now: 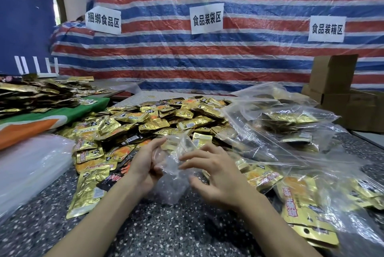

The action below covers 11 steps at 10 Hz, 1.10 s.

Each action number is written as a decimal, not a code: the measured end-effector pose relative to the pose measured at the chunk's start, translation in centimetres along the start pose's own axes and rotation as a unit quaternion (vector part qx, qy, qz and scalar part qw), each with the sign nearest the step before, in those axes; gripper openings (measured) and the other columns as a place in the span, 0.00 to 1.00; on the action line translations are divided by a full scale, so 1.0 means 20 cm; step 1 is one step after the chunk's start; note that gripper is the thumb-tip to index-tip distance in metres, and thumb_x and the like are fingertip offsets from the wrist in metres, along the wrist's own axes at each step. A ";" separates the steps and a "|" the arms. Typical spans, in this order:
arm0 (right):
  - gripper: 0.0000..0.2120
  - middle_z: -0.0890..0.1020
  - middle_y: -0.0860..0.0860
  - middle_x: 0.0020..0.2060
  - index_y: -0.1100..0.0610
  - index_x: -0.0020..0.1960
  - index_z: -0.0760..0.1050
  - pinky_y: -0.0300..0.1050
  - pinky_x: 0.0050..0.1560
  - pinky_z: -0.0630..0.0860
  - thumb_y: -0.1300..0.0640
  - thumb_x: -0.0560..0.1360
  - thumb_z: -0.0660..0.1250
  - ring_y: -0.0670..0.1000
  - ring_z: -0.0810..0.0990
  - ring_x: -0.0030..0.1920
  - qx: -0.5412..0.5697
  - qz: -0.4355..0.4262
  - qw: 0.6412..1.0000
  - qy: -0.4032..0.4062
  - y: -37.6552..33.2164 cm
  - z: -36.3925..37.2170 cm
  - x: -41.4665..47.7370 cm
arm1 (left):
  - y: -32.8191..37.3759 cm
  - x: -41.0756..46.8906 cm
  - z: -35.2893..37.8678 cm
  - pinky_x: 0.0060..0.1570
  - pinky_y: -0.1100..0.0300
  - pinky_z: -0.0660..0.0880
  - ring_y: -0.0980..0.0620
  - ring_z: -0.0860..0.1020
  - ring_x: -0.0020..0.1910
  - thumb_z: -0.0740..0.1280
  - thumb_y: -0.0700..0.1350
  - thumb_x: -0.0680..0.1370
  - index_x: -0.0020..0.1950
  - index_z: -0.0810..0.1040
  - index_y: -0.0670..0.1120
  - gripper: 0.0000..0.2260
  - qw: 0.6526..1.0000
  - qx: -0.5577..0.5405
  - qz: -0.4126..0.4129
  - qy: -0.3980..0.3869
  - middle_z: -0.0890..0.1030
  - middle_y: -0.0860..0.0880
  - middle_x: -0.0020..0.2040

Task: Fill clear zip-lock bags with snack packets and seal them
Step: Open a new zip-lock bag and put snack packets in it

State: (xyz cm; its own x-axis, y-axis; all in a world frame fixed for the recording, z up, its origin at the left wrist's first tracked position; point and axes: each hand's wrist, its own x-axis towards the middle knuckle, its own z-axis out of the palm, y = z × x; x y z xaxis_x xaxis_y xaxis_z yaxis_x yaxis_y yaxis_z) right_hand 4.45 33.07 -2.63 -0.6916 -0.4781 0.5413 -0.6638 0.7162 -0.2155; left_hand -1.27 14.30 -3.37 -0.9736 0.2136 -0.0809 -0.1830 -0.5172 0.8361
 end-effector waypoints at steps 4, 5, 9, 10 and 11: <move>0.08 0.79 0.46 0.39 0.53 0.43 0.76 0.49 0.47 0.72 0.54 0.72 0.58 0.48 0.74 0.41 -0.010 0.122 0.980 0.160 0.02 -0.01 0.00 | 0.13 0.10 -0.06 0.25 0.66 0.74 0.56 0.73 0.27 0.83 0.58 0.58 0.56 0.77 0.40 0.35 0.990 -0.024 -0.003 -0.142 0.74 0.50 0.37; 0.07 0.78 0.47 0.39 0.54 0.42 0.75 0.43 0.40 0.73 0.55 0.73 0.59 0.47 0.75 0.40 0.027 0.134 0.977 0.162 0.04 0.00 0.00 | 0.16 0.22 -0.01 0.31 0.62 0.75 0.53 0.74 0.32 0.67 0.64 0.74 0.42 0.78 0.45 0.21 0.995 0.013 0.014 -0.100 0.77 0.49 0.37; 0.05 0.74 0.46 0.38 0.53 0.40 0.71 0.42 0.39 0.71 0.56 0.73 0.59 0.44 0.71 0.41 0.079 0.148 0.967 0.190 0.08 0.00 -0.01 | -0.15 0.52 0.05 0.66 0.39 0.68 0.34 0.72 0.64 0.52 0.53 0.81 0.66 0.73 0.35 0.25 0.893 0.342 0.167 0.240 0.75 0.35 0.65; 0.04 0.74 0.45 0.39 0.52 0.41 0.72 0.42 0.41 0.71 0.56 0.73 0.59 0.44 0.71 0.42 0.083 0.150 0.968 0.181 0.07 0.00 -0.01 | -0.13 0.47 0.06 0.67 0.40 0.68 0.30 0.70 0.67 0.52 0.43 0.84 0.68 0.69 0.29 0.20 0.874 0.370 0.189 0.252 0.72 0.29 0.67; 0.04 0.73 0.45 0.40 0.49 0.41 0.70 0.42 0.42 0.71 0.55 0.73 0.59 0.44 0.71 0.43 0.097 0.148 0.968 0.176 0.06 -0.01 -0.01 | -0.07 0.44 0.06 0.57 0.42 0.75 0.32 0.77 0.56 0.60 0.41 0.83 0.62 0.78 0.33 0.15 0.828 0.430 0.256 0.252 0.79 0.31 0.61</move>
State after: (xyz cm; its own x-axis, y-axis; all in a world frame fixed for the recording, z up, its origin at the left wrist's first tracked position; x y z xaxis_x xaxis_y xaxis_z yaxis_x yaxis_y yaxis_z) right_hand 3.82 34.19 -2.98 -0.7429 -0.0391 0.6682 -0.5155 0.6702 -0.5340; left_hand -9.37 17.83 -4.58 -0.8666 -0.3360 0.3690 0.2260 0.3950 0.8905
